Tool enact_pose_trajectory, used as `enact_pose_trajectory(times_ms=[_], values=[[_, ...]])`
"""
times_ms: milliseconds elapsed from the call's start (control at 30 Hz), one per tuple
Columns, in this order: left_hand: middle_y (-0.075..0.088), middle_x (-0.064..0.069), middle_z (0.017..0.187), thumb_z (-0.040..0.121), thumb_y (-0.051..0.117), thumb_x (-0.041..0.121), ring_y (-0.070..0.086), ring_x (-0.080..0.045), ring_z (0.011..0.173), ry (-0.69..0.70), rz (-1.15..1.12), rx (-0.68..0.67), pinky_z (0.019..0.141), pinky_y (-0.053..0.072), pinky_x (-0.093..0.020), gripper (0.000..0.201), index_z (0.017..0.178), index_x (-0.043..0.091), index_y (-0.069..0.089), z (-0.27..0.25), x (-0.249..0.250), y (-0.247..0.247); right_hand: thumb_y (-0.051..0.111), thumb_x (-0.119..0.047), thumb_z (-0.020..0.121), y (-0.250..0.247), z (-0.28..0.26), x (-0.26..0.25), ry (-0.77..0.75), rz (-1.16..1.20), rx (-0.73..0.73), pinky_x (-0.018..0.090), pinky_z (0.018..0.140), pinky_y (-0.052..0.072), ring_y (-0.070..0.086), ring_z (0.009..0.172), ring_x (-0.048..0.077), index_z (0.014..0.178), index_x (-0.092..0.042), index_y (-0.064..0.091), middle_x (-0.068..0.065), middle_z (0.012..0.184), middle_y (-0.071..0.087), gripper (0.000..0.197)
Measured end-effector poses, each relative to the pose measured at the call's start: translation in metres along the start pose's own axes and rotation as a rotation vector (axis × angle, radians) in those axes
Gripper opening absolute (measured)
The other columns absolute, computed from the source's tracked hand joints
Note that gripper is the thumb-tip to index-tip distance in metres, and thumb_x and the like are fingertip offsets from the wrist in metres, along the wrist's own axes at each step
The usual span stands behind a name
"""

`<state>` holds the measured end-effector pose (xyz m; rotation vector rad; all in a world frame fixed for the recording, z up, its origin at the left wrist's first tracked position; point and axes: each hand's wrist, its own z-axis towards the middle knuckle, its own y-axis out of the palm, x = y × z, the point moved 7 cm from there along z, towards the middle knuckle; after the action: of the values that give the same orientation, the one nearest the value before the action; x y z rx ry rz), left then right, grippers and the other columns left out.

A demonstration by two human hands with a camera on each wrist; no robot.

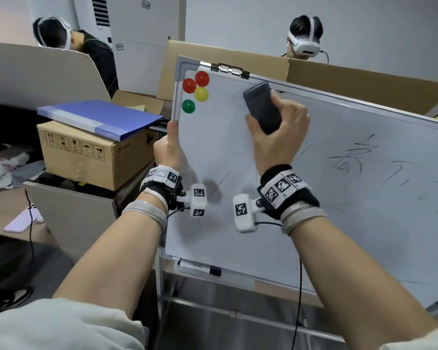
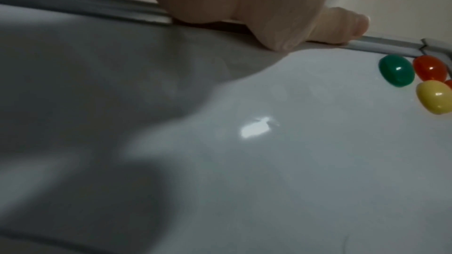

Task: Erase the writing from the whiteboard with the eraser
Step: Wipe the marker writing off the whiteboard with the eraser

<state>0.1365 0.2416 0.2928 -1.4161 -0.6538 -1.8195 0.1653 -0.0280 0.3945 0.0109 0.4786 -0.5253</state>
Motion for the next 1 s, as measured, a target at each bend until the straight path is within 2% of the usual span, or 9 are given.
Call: enact_pose_trajectory(times_ms=[67,200,300,367,467,600,767,867,1000], values=[[0.025,-0.001,0.057,0.1,0.03,0.06,0.022,-0.013,0.053,-0.006,0.026,-0.025,0.052,0.022,-0.027,0.06,0.061,0.016,0.023,0.002,0.0,0.0,0.088,-0.032,0.072,0.007,-0.016,-0.003,-0.004,-0.014,-0.05,0.032,0.088,0.04,0.052,0.101,0.025,0.123,-0.018,0.068,0.007,0.112,0.057,0.056],[0.037,-0.008,0.063,0.1,0.026,0.06,0.032,-0.017,0.059,-0.031,0.026,-0.081,0.057,0.027,-0.028,0.062,0.068,0.009,0.039,0.007,-0.006,0.0,0.09,-0.026,0.069,0.035,-0.07,-0.011,-0.099,-0.04,-0.309,0.044,0.087,0.043,0.049,0.098,0.027,0.12,-0.019,0.07,0.006,0.107,0.058,0.055],[0.039,-0.01,0.067,0.1,0.024,0.061,0.035,-0.016,0.064,-0.028,-0.026,-0.08,0.059,0.03,-0.028,0.061,0.073,0.01,0.044,0.005,-0.008,-0.005,0.09,-0.028,0.069,0.032,-0.051,-0.014,-0.077,-0.013,-0.22,0.039,0.087,0.044,0.049,0.098,0.025,0.121,-0.02,0.07,0.005,0.106,0.058,0.057],[0.032,-0.004,0.061,0.101,0.021,0.06,0.03,-0.015,0.058,-0.037,-0.049,-0.068,0.055,0.027,-0.027,0.059,0.068,0.014,0.037,-0.002,-0.017,-0.009,0.089,-0.03,0.07,0.027,-0.035,-0.017,-0.109,-0.029,-0.152,0.035,0.086,0.043,0.049,0.098,0.024,0.123,-0.02,0.069,0.006,0.106,0.058,0.058],[0.024,0.003,0.06,0.102,0.025,0.056,0.023,-0.014,0.058,-0.109,-0.024,-0.04,0.058,0.024,-0.029,0.054,0.062,0.02,0.021,-0.017,-0.052,-0.014,0.09,-0.026,0.07,0.032,-0.052,-0.014,-0.156,-0.062,-0.19,0.034,0.085,0.043,0.05,0.097,0.027,0.121,-0.021,0.07,0.008,0.105,0.057,0.056],[0.034,-0.003,0.067,0.099,0.031,0.06,0.031,-0.016,0.068,-0.195,-0.021,-0.051,0.067,0.03,-0.03,0.057,0.063,0.016,0.031,-0.029,-0.096,-0.016,0.09,-0.024,0.07,0.051,-0.113,0.004,-0.131,-0.066,-0.41,0.039,0.086,0.042,0.049,0.097,0.028,0.122,-0.024,0.069,0.006,0.103,0.056,0.056],[0.034,0.004,0.06,0.101,0.03,0.057,0.029,-0.013,0.059,-0.177,0.0,-0.087,0.06,0.029,-0.03,0.057,0.059,0.019,0.028,-0.026,-0.095,-0.016,0.094,-0.027,0.065,0.065,-0.17,0.012,-0.245,-0.143,-0.622,0.047,0.084,0.046,0.046,0.097,0.025,0.117,-0.023,0.07,0.002,0.101,0.056,0.057],[0.03,0.003,0.062,0.1,0.03,0.06,0.028,-0.015,0.063,-0.186,0.009,-0.066,0.059,0.027,-0.03,0.056,0.062,0.02,0.024,-0.026,-0.1,-0.016,0.093,-0.029,0.066,0.062,-0.16,0.009,-0.275,-0.135,-0.62,0.047,0.083,0.046,0.045,0.097,0.025,0.118,-0.022,0.07,0.004,0.1,0.057,0.057],[0.028,0.002,0.065,0.098,0.03,0.062,0.028,-0.017,0.071,-0.214,-0.009,-0.008,0.066,0.028,-0.03,0.054,0.063,0.021,0.025,-0.028,-0.101,-0.015,0.089,-0.029,0.072,0.043,-0.106,0.007,-0.23,-0.085,-0.435,0.043,0.085,0.044,0.051,0.096,0.031,0.122,-0.022,0.07,0.006,0.103,0.059,0.054]])
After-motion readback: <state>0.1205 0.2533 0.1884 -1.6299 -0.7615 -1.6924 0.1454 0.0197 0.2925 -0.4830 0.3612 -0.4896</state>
